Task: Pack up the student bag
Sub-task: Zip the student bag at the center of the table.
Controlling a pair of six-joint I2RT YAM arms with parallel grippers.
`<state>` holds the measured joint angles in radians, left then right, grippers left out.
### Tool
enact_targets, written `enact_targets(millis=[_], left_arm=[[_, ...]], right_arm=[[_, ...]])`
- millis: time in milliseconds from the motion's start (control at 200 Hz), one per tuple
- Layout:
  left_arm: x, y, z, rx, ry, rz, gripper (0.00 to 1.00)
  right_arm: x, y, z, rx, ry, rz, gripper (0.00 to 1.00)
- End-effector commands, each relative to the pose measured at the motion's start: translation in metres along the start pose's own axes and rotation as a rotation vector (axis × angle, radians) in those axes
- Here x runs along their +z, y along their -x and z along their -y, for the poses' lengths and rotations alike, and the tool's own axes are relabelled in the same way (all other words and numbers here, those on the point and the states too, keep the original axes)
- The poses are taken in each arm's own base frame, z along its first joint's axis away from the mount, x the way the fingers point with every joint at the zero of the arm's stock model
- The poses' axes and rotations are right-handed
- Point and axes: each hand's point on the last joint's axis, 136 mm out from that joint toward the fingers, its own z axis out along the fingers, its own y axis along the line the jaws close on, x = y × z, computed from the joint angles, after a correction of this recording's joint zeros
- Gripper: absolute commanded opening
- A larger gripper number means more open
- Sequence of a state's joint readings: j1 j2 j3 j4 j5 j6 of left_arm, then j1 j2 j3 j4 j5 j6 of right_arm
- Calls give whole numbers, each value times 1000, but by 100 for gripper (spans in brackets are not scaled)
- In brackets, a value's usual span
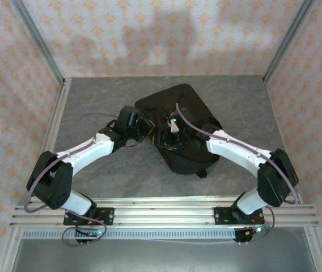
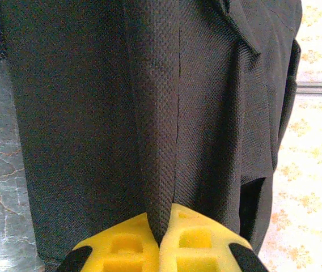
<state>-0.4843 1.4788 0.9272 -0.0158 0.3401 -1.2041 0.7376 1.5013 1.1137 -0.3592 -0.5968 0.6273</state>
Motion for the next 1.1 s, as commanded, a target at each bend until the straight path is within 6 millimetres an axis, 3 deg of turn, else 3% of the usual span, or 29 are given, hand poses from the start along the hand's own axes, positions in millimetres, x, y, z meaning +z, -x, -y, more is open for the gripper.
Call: enact_targets(millis=[0, 110, 210, 340, 590, 861, 1041, 1096], left_arm=[[-15, 1, 27, 30, -91, 8, 0], [-14, -1, 26, 28, -89, 5, 0], [-14, -1, 26, 28, -89, 6, 0], [-15, 0, 26, 30, -88, 8, 0], [-14, 2, 21, 32, -75, 13, 0], [-11, 5, 18, 38, -63, 20, 0], [-11, 6, 18, 44, -60, 26, 0], [-10, 5, 16, 44, -57, 21, 0]], right_arm=[[-4, 14, -12, -23, 18, 37, 59], [-2, 15, -4, -20, -19, 39, 64], [2, 17, 2, -16, -48, 45, 62], [5, 16, 9, -17, -72, 39, 50], [-1, 8, 14, 4, -47, 43, 18], [-8, 2, 20, 13, -48, 44, 3], [-9, -2, 22, 17, -47, 31, 0], [-7, -3, 22, 19, -41, 17, 6]])
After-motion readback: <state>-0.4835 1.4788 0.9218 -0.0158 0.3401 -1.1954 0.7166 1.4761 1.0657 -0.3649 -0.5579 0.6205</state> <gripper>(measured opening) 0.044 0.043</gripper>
